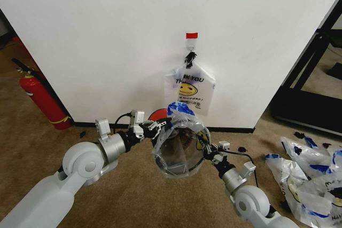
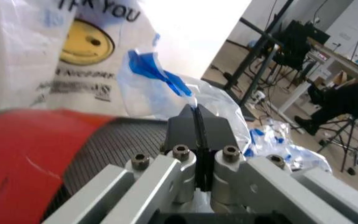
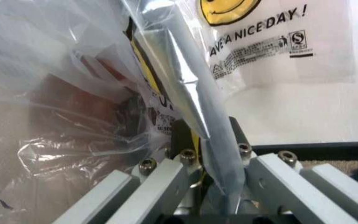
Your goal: Pick up the garbage bag from the wall and place it over the trash bin.
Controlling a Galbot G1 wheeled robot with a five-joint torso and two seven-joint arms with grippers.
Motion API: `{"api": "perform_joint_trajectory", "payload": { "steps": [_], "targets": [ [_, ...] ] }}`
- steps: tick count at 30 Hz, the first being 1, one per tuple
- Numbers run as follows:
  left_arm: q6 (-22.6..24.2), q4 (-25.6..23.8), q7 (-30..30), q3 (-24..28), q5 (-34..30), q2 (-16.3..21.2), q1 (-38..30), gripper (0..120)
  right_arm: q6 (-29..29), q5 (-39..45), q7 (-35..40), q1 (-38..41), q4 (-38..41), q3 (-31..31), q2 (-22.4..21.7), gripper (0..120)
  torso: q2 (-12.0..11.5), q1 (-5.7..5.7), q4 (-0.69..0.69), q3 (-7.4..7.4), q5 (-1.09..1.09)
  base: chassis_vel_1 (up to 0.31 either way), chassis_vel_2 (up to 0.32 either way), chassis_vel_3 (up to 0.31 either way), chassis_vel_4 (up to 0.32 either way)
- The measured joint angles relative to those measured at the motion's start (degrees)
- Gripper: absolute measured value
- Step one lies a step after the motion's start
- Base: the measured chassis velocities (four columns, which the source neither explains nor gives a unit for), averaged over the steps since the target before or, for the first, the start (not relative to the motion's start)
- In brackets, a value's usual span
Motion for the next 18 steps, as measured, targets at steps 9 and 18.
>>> {"api": "perform_joint_trajectory", "payload": {
  "steps": [9, 18],
  "targets": [
    [-1.8, 2.4, 0.5, 0.0, 5.6, 0.7, -0.2, 0, -1.3, 3.1, -0.4, -0.4, 1.3, -0.1, -0.3, 0, 0.0, 0.00, 0.00, 0.00, 0.00, 0.000, 0.000, 0.000, 0.000],
    [-1.9, 3.4, -0.4, 0.0, 6.8, 0.6, -0.2, 0, -2.1, 5.1, -1.7, -0.8, 2.2, -0.2, -0.5, 0, 0.0, 0.00, 0.00, 0.00, 0.00, 0.000, 0.000, 0.000, 0.000]
  ]
}}
